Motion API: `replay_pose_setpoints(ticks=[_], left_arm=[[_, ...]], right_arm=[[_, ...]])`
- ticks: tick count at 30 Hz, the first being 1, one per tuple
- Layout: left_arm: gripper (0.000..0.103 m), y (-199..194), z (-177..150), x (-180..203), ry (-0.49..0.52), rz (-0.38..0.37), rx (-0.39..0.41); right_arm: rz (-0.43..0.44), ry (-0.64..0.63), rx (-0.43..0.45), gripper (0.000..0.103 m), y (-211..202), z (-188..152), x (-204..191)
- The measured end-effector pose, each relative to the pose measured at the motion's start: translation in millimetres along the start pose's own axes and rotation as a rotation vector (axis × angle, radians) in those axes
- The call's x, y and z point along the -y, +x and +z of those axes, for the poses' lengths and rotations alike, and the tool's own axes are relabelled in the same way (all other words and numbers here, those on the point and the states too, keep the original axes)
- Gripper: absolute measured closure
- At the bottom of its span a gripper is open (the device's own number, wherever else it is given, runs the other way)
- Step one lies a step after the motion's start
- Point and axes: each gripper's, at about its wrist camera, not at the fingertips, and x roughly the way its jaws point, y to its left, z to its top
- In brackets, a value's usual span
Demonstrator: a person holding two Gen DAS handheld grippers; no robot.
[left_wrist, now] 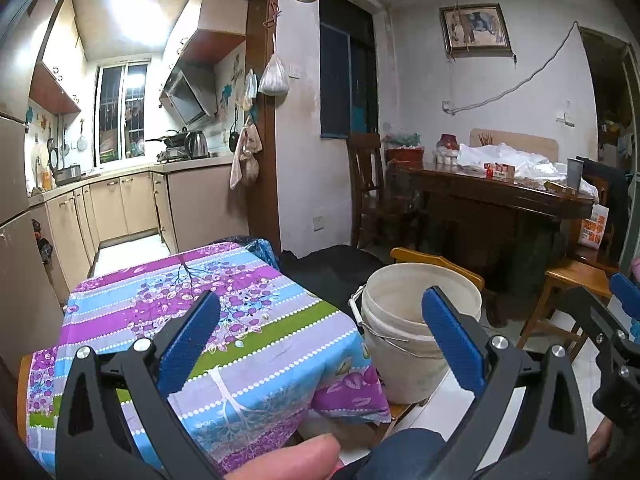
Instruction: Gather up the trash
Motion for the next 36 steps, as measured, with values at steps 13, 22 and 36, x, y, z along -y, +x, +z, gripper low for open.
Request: replay_pose_setpoints(ticks=[13, 22, 36], left_arm=[[0.006, -4, -2, 2, 0.014, 0.004, 0.01], [0.006, -6, 0, 3, 0.022, -0.004, 0.019], [0.006, -12, -3, 11, 0.056, -0.067, 0.063]], right_arm=[[-0.008, -0.008, 0.011, 0.005, 0, -4, -2], [-0.019, 0.001, 0.049, 0.005, -5, -5, 1], [-0.029, 0.0, 0.088, 0.005, -12, -6, 3]])
